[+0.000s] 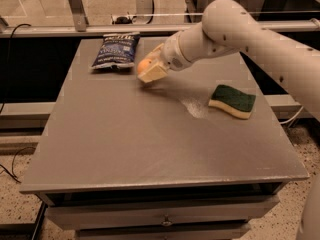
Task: Move orange near blue chip bag
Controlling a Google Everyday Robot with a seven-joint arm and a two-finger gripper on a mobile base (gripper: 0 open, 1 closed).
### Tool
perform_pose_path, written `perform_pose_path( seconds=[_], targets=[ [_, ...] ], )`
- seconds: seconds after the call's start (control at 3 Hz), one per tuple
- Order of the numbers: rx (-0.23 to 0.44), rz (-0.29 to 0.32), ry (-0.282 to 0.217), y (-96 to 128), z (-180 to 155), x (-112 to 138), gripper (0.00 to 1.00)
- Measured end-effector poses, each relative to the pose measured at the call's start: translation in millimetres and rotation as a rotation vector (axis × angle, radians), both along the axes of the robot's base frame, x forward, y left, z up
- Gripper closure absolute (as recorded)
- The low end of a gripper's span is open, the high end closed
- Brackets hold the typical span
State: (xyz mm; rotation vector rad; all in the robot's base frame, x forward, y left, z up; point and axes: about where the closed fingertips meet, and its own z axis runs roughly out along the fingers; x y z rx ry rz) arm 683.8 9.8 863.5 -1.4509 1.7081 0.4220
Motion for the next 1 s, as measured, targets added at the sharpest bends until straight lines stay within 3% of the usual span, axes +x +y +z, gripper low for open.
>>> perform_pose_path(
  seconds=[0.33, 0.67, 1.0],
  targets=[
    [0.009, -0.008, -0.012, 9, -3, 22, 1.0],
    [-0.002, -0.022, -0.01, 9, -8, 36, 0.83],
    [-0.009, -0.036, -0.01, 6, -9, 45, 0.59]
  ],
)
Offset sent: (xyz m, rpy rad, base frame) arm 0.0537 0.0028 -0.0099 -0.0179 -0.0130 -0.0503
